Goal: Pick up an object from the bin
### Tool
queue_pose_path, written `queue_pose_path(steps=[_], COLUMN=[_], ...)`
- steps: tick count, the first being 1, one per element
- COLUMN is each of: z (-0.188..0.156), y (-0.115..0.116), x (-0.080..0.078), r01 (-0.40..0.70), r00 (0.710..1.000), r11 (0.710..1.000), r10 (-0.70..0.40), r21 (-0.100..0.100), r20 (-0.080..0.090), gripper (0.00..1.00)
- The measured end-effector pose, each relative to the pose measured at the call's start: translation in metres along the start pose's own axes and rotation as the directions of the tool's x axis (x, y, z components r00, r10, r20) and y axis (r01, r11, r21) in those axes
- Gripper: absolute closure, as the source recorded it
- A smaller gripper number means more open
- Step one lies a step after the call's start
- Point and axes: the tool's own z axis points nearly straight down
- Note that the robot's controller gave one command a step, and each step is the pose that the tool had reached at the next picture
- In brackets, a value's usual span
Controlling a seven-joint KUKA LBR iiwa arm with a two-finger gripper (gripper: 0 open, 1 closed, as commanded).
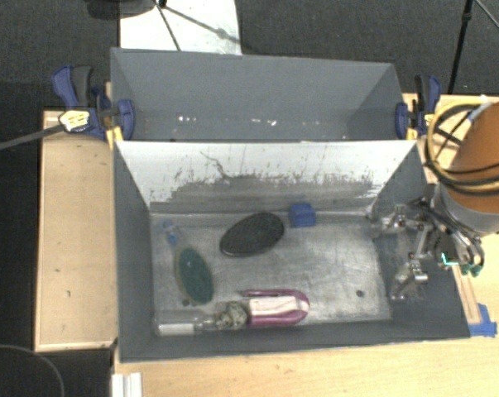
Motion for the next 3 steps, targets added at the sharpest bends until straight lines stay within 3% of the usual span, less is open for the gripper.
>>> queue_pose_path(steps=[1,2,3], z=[0.08,0.111,0.162], y=[0.059,0.112,0.157], x=[-0.058,-0.113,-0.114], r01=[-0.011,0.027,-0.108], r00=[1.0,1.0,0.994], r11=[1.0,1.0,0.994], r10=[0.011,-0.027,0.108], r21=[-0.003,-0.001,-0.002], r20=[0.003,0.011,0.014], gripper=[0.0,0.0,0.0])
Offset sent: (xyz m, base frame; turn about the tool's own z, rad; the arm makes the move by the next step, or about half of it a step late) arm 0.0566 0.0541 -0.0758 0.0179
